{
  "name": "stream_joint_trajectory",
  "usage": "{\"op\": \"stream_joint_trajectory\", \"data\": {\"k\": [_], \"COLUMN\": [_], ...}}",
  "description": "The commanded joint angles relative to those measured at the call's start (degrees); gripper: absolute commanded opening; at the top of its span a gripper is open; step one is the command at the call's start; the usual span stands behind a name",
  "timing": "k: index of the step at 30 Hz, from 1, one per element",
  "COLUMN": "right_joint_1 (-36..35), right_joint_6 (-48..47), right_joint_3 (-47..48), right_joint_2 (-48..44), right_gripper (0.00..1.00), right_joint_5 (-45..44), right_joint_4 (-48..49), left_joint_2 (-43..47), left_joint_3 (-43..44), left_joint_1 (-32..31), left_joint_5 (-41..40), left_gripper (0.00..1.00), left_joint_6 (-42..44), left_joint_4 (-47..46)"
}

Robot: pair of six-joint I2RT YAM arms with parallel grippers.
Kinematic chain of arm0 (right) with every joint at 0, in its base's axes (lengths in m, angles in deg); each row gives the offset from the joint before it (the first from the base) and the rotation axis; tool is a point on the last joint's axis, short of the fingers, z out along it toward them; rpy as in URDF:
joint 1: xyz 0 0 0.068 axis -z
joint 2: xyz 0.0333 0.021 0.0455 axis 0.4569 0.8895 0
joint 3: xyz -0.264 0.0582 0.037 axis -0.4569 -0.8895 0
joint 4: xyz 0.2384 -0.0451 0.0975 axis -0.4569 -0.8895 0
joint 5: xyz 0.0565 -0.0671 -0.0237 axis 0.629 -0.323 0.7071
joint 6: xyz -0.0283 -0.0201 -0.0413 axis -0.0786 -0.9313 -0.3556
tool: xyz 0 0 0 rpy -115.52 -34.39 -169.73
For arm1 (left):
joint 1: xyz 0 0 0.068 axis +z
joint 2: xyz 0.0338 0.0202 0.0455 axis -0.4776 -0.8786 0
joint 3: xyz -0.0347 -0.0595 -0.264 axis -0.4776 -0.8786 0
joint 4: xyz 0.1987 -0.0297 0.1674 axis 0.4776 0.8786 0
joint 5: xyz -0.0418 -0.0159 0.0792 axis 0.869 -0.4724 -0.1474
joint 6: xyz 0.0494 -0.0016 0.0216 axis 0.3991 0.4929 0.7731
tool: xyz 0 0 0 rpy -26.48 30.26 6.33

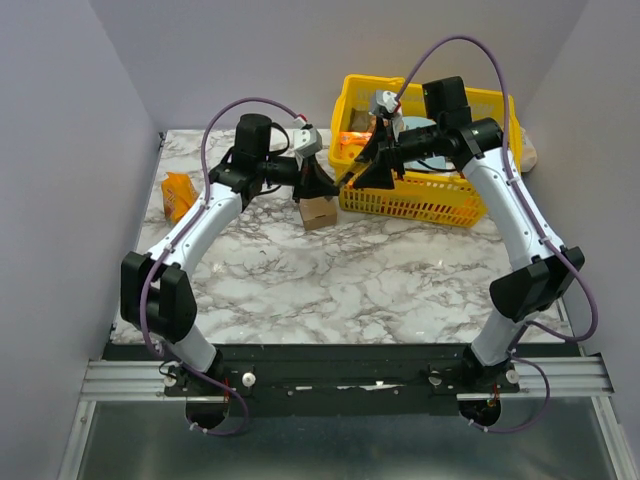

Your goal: Unpack the express box

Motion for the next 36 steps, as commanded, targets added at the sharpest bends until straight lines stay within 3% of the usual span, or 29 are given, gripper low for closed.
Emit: {"op": "stream_joint_trajectory", "data": {"k": [1,9,36], "right_joint_1": [-0.73,-0.91,-2.58], "right_joint_6": [-1.02,-1.02,-2.78], "right_joint_3": [1.60,1.08,2.22], "right_joint_2": [0.72,0.72,2.47], "right_gripper": [0.63,0.62,0.48], "right_joint_5": [1.73,1.99,-2.93], "right_joint_4": [-1.43,-1.35,-1.79], "left_joint_2": [-1.24,-3.35,-5.11], "left_joint_3": [2.40,2.49,7.06], "left_joint_1": [-0.34,-0.78,-2.01], "left_joint_5": [-0.61,-0.96,-2.10], "left_gripper": [0.00,0.00,0.00], "left_joint_6": [-2.51,-10.42,-6.82], "left_joint_4": [-2.44,-10.26,-4.91]}}
